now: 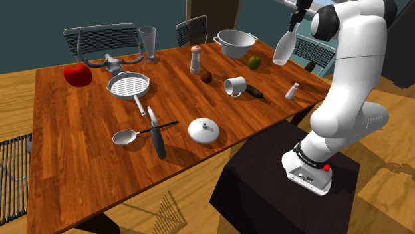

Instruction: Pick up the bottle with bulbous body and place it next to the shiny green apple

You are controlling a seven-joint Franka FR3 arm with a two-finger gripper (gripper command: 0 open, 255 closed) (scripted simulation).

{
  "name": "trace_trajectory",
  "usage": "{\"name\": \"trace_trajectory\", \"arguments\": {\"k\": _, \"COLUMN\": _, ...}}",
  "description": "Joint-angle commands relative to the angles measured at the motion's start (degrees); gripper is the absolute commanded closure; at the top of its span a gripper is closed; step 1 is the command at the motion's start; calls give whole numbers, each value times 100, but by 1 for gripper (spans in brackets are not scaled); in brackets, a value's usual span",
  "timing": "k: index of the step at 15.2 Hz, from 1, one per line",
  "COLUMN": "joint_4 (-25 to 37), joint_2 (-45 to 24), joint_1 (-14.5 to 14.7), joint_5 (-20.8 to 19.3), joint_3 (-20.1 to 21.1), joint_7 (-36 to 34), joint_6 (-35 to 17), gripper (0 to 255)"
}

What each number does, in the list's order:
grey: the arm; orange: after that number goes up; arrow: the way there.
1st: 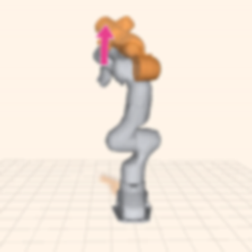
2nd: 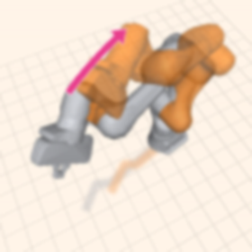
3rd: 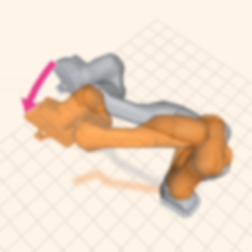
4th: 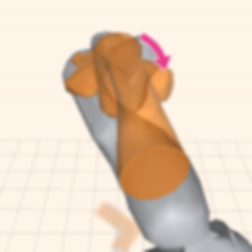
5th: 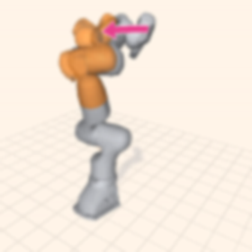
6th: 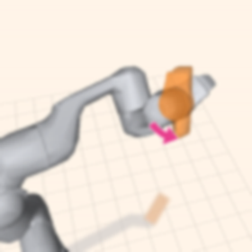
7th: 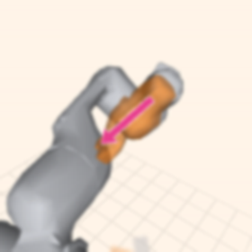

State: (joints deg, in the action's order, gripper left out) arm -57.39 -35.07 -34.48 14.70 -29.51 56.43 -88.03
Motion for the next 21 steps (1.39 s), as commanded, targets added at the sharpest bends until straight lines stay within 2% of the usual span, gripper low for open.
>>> {"name": "trace_trajectory", "arguments": {"k": 1, "joint_4": -301, "joint_2": 78, "joint_1": 77, "joint_5": -27, "joint_3": -12, "joint_7": 12, "joint_6": -222, "gripper": 255}}
{"name": "trace_trajectory", "arguments": {"k": 10, "joint_4": -1222, "joint_2": 200, "joint_1": 268, "joint_5": -60, "joint_3": -19, "joint_7": 52, "joint_6": -999, "gripper": 255}}
{"name": "trace_trajectory", "arguments": {"k": 21, "joint_4": -1990, "joint_2": 134, "joint_1": 372, "joint_5": -4, "joint_3": 20, "joint_7": 111, "joint_6": -1806, "gripper": 255}}
